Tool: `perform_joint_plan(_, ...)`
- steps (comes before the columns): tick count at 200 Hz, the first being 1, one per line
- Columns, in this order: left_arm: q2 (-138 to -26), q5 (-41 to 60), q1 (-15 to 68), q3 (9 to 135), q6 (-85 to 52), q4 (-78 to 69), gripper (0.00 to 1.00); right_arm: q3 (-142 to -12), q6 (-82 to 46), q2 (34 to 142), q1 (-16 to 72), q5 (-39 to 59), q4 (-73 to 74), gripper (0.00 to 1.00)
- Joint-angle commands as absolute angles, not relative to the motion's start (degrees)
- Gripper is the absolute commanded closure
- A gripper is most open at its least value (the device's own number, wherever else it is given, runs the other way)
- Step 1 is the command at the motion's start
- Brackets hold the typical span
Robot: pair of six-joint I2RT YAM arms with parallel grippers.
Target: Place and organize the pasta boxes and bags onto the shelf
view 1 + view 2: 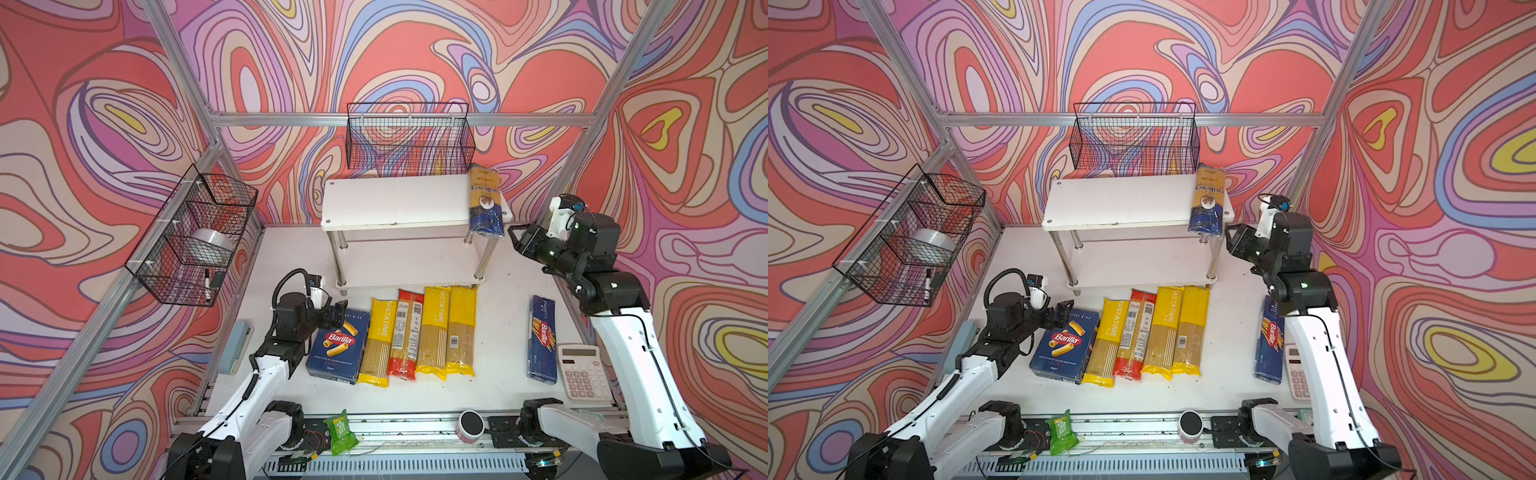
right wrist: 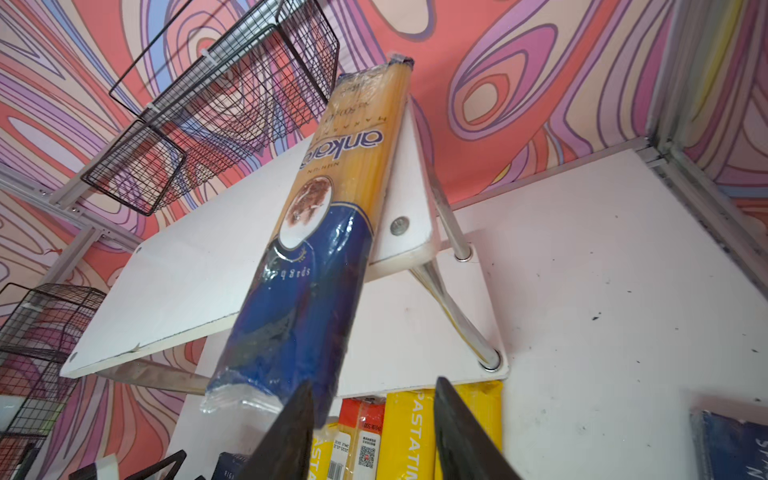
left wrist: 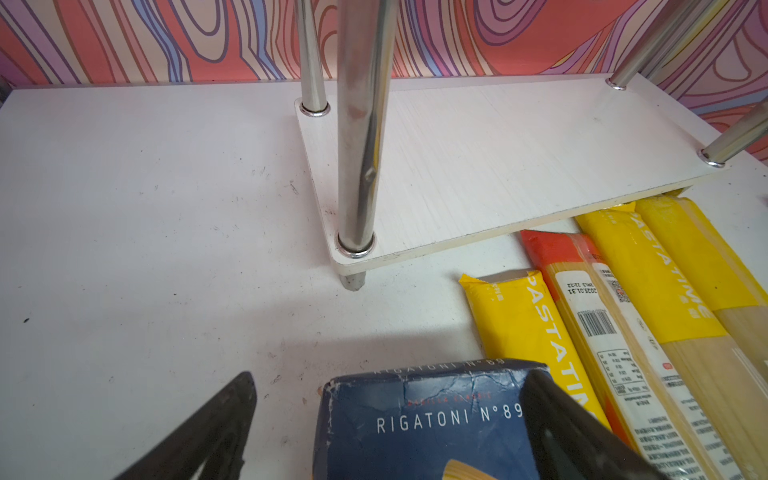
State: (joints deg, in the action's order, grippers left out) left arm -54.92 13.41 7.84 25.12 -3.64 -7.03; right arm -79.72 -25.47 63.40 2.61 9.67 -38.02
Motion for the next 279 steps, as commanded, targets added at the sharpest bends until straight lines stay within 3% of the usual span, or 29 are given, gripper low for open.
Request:
perform_joint_plan(1, -54.46, 13.54, 7.73, 24.51, -3.41, -6.76, 0.00, -76.57, -23.76, 61.17, 2.88, 1.97, -41.15, 0.50)
perform_joint_plan(16, -55.88, 15.28, 7.68, 24.77, -2.73, -8.75, 0.00, -75.16, -22.54, 59.85, 2.83, -2.04, -42.89, 0.49)
perform_joint_plan(29, -57.50, 19.12, 7.68, 25.40, -2.35, -11.22, 0.00, -72.38, -22.39, 58.49, 2.74, -3.41, -42.84, 0.36)
perform_joint_plan(84, -61.61, 29.72, 8.21, 23.79, -10.41, -20.47, 0.00, -61.72, -24.43, 57.45, 1.70, -10.18, -42.56, 0.33)
perform_joint_plan(100, -60.56, 29.09, 10.14, 21.75, -11.50, -23.32, 0.00, -59.93, -24.96, 58.15, 0.83, -11.93, -42.23, 0.24)
perform_joint_plan(123, -59.72, 28.09, 13.39, 18.62, -11.48, -28.17, 0.00, -55.48, -25.65, 58.90, -0.91, -11.82, -39.07, 0.18)
perform_joint_plan(214, -66.43, 30.33, 18.04, 19.17, -11.13, -32.93, 0.00, -51.22, -25.13, 74.33, -14.68, -4.11, -30.88, 0.16)
perform_joint_plan(279, -67.70, 30.88, 18.67, 19.67, -10.16, -32.78, 0.00, -42.65, -27.40, 77.07, -23.94, 3.60, -20.20, 0.16)
